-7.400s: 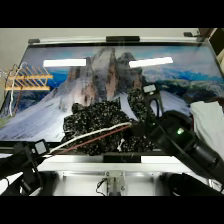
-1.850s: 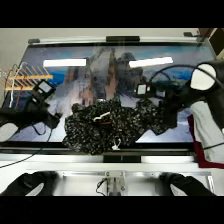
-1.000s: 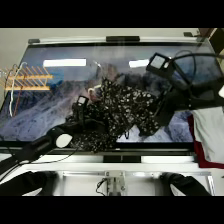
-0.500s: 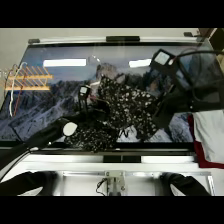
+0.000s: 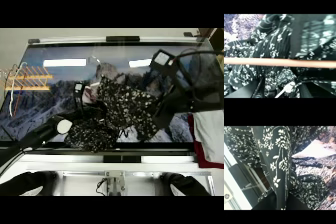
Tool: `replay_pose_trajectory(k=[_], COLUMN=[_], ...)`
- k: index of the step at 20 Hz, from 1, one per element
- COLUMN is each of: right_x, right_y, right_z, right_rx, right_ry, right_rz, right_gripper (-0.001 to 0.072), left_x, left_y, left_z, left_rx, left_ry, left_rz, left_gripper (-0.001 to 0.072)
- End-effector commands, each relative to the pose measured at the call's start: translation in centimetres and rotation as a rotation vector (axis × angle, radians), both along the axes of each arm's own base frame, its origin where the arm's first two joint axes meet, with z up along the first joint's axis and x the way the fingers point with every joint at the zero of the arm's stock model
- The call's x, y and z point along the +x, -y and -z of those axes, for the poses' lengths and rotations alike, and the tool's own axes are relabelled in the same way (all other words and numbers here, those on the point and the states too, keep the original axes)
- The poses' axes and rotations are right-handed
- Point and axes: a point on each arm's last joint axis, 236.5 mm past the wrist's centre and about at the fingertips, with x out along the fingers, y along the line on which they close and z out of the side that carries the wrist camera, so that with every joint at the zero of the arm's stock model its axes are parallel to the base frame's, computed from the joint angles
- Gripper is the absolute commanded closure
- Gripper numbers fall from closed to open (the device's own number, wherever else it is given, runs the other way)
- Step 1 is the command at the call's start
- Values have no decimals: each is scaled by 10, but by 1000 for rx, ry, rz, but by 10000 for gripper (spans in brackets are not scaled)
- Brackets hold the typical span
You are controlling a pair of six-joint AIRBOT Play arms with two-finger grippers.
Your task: Fold the shirts.
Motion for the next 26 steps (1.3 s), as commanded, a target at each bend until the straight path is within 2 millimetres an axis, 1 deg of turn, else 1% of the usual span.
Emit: replay_pose_trajectory(k=[1,3,4,5,6,8,9,11,12,13,15,18,19,20,22,23,24,26], right_x=[4,5,5,5,5,5,5,5,5,5,5,7,7,7,6,6,6,4], right_y=[2,2,2,2,2,2,2,2,2,2,2,2,2,2,2,2,2,1], right_z=[-1,-1,-1,-1,-1,-1,-1,-1,-1,-1,-1,-2,-2,-2,-2,-2,-2,-1], right_rx=[-7,-6,-6,-6,-6,-5,-5,-5,-5,-5,-8,-5,-5,-4,-6,-5,-4,-4], right_ry=[20,24,24,23,23,21,21,21,21,22,23,28,29,28,25,25,24,19], right_rz=[9,11,11,10,10,10,10,9,10,10,12,14,14,14,13,12,11,9], right_gripper=[673,673,673,673,673,673,673,673,673,673,673,673,673,673,672,673,673,673], left_x=[-8,-22,-28,-29,-27,-23,-22,-23,-27,-35,-56,-97,-106,-110,-114,-113,-106,-79], left_y=[-14,-24,-26,-26,-25,-25,-25,-27,-26,-24,-12,13,18,20,19,17,11,-10], left_z=[-24,-43,-50,-54,-53,-42,-41,-51,-61,-72,-89,-95,-95,-94,-89,-86,-85,-87], left_rx=[9,31,38,30,19,13,15,-3,-18,-36,-79,-132,-130,-127,-111,-99,-87,-71], left_ry=[18,38,48,57,63,40,39,54,68,83,82,19,12,4,-18,-22,-12,30], left_rz=[26,69,89,86,74,51,49,42,49,63,112,213,240,254,267,265,247,166], left_gripper=[187,196,230,250,252,251,252,253,254,254,254,251,250,250,223,223,224,224])
